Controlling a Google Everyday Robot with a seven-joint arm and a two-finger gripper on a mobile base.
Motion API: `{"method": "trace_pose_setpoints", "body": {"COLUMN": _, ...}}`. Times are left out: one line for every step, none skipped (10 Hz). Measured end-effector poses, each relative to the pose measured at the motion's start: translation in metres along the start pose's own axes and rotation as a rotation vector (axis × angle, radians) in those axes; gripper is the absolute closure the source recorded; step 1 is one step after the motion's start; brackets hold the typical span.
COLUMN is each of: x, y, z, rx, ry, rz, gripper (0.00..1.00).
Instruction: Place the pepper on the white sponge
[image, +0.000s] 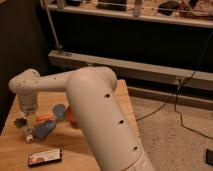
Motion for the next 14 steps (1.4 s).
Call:
{"method": "trace_pose_setpoints", "body": {"x": -0.001, "y": 0.003, "z": 0.001, "rx": -0.004, "ry": 0.001, "rz": 0.002, "gripper": 0.78}}
{"method": "trace_pose_setpoints", "body": {"x": 0.0, "y": 0.007, "z": 0.003, "rx": -0.011, "ry": 0.003, "rz": 0.005, "gripper": 0.78}}
{"method": "trace_pose_setpoints", "body": {"x": 0.0, "y": 0.011, "z": 0.005, "rx": -0.015, "ry": 0.005, "rz": 0.009, "gripper": 0.78}}
{"method": "trace_pose_setpoints", "body": {"x": 0.001, "y": 0.013, "z": 0.006, "rx": -0.018, "ry": 0.007, "rz": 0.013, "gripper": 0.78}}
{"method": "trace_pose_setpoints", "body": {"x": 0.001, "y": 0.015, "z": 0.007, "rx": -0.021, "ry": 0.01, "rz": 0.015, "gripper": 0.78}}
{"method": "trace_pose_setpoints", "body": {"x": 0.001, "y": 0.016, "z": 0.008, "rx": -0.023, "ry": 0.012, "rz": 0.016, "gripper": 0.78}}
{"method": "trace_pose_setpoints", "body": {"x": 0.002, "y": 0.018, "z": 0.011, "rx": -0.029, "ry": 0.017, "rz": 0.018, "gripper": 0.78}}
{"method": "trace_pose_setpoints", "body": {"x": 0.003, "y": 0.018, "z": 0.013, "rx": -0.032, "ry": 0.024, "rz": 0.017, "gripper": 0.78}}
{"method": "trace_pose_setpoints", "body": {"x": 0.005, "y": 0.019, "z": 0.016, "rx": -0.037, "ry": 0.034, "rz": 0.015, "gripper": 0.78}}
{"method": "trace_pose_setpoints", "body": {"x": 0.004, "y": 0.018, "z": 0.019, "rx": -0.041, "ry": 0.043, "rz": 0.01, "gripper": 0.78}}
{"method": "trace_pose_setpoints", "body": {"x": 0.003, "y": 0.017, "z": 0.021, "rx": -0.044, "ry": 0.051, "rz": 0.0, "gripper": 0.78}}
{"method": "trace_pose_setpoints", "body": {"x": 0.0, "y": 0.016, "z": 0.023, "rx": -0.046, "ry": 0.056, "rz": -0.011, "gripper": 0.78}}
{"method": "trace_pose_setpoints", "body": {"x": -0.003, "y": 0.014, "z": 0.025, "rx": -0.05, "ry": 0.06, "rz": -0.023, "gripper": 0.78}}
{"method": "trace_pose_setpoints", "body": {"x": -0.003, "y": 0.013, "z": 0.026, "rx": -0.052, "ry": 0.063, "rz": -0.027, "gripper": 0.78}}
